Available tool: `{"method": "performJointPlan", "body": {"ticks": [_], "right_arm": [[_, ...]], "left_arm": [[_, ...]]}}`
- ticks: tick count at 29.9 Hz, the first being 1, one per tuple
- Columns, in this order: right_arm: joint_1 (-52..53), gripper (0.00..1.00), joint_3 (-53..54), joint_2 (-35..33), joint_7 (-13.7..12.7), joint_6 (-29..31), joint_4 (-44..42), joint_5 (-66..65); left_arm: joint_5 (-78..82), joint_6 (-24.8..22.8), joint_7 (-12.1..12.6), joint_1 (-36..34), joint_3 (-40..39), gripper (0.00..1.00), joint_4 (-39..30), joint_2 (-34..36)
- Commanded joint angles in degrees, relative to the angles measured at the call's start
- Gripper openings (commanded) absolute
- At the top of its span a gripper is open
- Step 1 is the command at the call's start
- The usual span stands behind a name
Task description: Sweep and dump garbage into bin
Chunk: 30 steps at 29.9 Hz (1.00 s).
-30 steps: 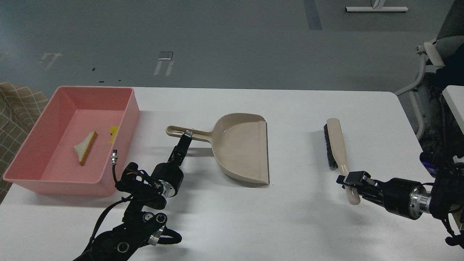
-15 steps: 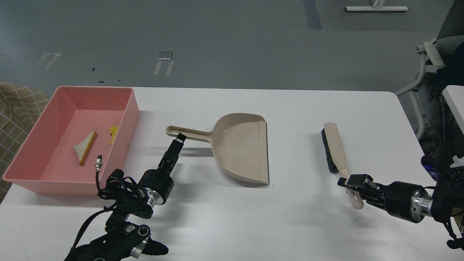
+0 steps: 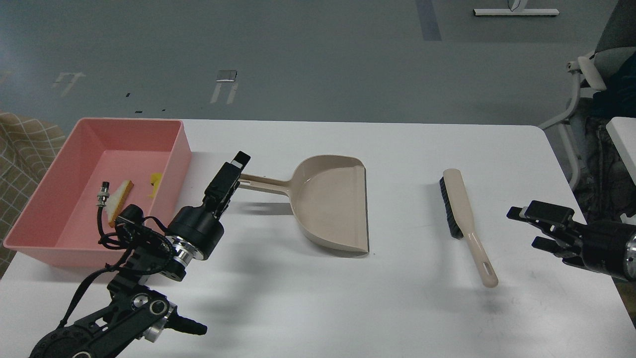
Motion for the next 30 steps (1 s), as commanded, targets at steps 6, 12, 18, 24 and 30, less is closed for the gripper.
{"method": "performJointPlan", "body": {"ticks": [6,12,18,24,30], "right_arm": [[0.2,0.99,19.1,7.7,2.8,0.4,-11.7,6.8],[0.9,0.99,35.1,21.2,2.9,0.9,-18.5,7.1],[8.2,0.99,39.9,35.3,2.9,-0.7,-24.2,7.0],[16.5,0.99,40.0,45.8,4.3,-3.8,-33.4,7.1],[22.8,0.99,40.0,52.3,9.1,-3.7,-45.0,7.1]], "left_arm": [[-10.2,-13.4,0.0,-4.7,-18.4,0.98,-1.9,5.9],[-19.9,-21.3,0.0,-10.0,-26.4,0.98,1.1,5.8],[-25.5,-23.0,0.0,-20.8,-25.5,0.98,9.7,2.2],[-30.1,-31.1,0.0,-29.4,-25.5,0.98,22.8,-7.5],[-31.0,-39.0,-0.5,-36.8,-25.4,0.98,40.4,-16.9]]}}
